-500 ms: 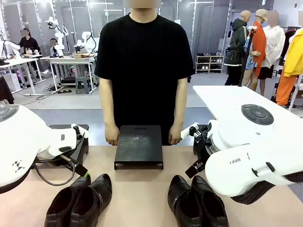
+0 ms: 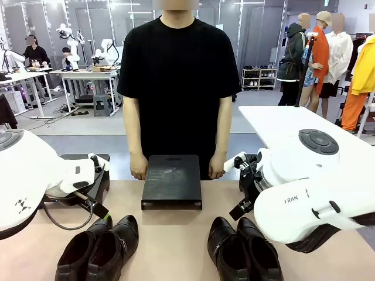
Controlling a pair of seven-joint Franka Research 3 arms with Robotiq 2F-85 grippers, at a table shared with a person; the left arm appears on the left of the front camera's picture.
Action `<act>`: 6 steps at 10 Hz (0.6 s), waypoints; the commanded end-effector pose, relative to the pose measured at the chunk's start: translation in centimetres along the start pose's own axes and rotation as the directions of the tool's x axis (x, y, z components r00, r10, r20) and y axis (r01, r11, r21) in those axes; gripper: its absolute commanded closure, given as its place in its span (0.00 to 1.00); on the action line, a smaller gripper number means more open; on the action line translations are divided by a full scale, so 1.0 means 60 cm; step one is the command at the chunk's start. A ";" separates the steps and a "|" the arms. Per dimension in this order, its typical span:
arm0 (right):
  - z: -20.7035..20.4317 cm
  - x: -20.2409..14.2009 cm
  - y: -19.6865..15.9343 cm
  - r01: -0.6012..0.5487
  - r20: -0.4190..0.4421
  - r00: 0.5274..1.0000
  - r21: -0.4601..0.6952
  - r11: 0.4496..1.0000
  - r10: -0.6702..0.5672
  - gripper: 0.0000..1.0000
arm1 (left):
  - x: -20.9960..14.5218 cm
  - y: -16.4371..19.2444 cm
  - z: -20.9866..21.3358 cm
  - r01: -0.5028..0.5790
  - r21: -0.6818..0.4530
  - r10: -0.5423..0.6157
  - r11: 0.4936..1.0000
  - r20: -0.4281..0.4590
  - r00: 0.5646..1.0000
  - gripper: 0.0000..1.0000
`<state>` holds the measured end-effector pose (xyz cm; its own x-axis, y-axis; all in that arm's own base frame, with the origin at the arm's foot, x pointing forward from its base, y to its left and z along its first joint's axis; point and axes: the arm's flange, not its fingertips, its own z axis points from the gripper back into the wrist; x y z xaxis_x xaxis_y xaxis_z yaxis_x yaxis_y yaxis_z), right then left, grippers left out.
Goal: Place the shoes on the stand as instructed by the person.
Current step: Pick up one pair of Shoes and place it on the Shoes Stand indicated by the person.
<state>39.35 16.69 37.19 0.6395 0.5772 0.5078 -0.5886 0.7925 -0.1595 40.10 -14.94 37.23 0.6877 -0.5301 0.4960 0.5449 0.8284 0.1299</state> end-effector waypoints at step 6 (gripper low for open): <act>0.028 0.023 -0.003 0.007 0.037 0.999 0.015 1.000 -0.007 0.00 | 0.012 -0.001 0.016 0.016 0.004 -0.016 1.000 -0.011 1.000 0.00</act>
<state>39.46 16.86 37.80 0.6322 0.5758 0.5185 -0.5885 0.7921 -0.1621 40.11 -15.02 37.43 0.6857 -0.5317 0.4971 0.5464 0.8272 0.1310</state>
